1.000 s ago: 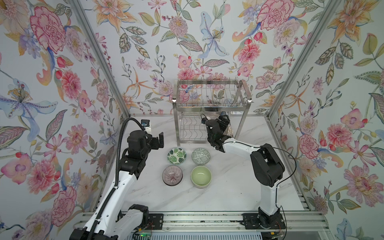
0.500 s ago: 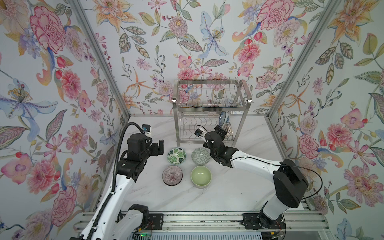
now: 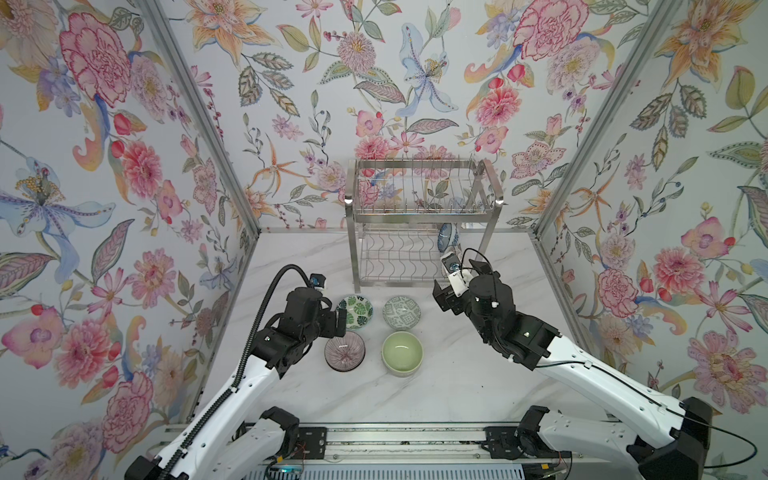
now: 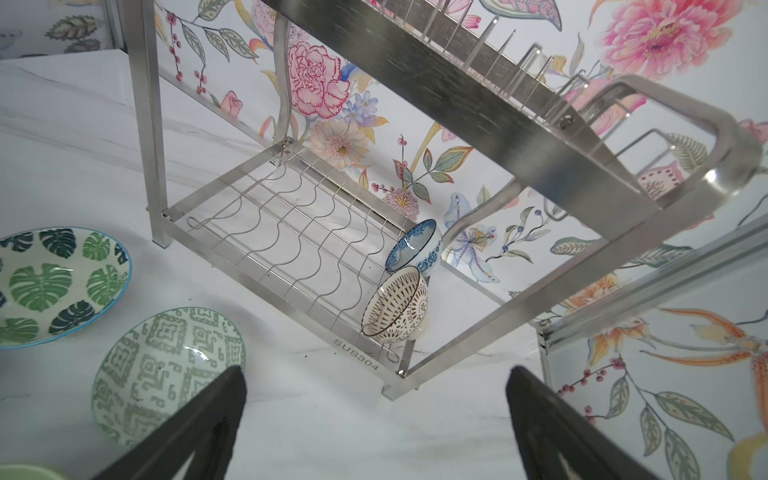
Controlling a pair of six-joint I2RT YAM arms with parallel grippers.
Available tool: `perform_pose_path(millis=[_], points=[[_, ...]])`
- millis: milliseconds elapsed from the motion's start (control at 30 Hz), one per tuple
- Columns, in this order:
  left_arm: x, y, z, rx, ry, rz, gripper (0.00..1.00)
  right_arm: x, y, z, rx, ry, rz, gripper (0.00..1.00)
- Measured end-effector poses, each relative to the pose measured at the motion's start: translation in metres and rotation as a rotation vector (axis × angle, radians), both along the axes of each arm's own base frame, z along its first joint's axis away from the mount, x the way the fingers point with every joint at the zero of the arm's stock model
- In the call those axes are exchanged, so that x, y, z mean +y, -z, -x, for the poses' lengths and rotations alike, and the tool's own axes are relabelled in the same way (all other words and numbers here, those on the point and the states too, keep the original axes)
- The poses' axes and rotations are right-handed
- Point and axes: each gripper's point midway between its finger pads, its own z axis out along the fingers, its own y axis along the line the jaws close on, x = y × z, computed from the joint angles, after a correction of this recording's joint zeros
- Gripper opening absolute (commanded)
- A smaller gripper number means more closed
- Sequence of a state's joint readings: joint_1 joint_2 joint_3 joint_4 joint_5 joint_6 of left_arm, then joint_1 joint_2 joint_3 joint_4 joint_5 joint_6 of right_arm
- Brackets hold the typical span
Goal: Load the bowls into the dish rack
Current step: 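Withdraw the right gripper from the rack while the left gripper reaches the purple-striped bowl, then lower the left gripper onto the purple-striped bowl rim and close it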
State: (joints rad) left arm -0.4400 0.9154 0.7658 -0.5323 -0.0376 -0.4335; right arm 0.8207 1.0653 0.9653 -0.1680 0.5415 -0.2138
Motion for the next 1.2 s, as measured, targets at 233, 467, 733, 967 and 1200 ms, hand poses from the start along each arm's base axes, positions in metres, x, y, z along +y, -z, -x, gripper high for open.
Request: perform_pose_path(millis=[233, 467, 733, 967, 1200], points=[[0.003, 0.032, 0.014, 0.094, -0.045, 0.025, 0.99, -0.025, 0.008, 0.01, 0.053, 0.043, -0.105, 0.99], [0.004, 0.041, 0.018, 0.128, -0.092, 0.066, 0.97, -0.039, 0.011, 0.004, 0.078, 0.074, -0.148, 0.99], [-0.002, 0.078, 0.043, 0.22, -0.14, 0.128, 0.92, -0.057, 0.02, -0.011, 0.117, 0.136, -0.191, 0.99], [-0.009, 0.086, 0.055, 0.254, -0.158, 0.128, 0.79, -0.061, 0.031, -0.019, 0.153, 0.147, -0.203, 0.99], [0.0, 0.09, 0.059, 0.265, -0.207, 0.097, 0.49, -0.06, 0.041, -0.025, 0.188, 0.141, -0.203, 0.99]])
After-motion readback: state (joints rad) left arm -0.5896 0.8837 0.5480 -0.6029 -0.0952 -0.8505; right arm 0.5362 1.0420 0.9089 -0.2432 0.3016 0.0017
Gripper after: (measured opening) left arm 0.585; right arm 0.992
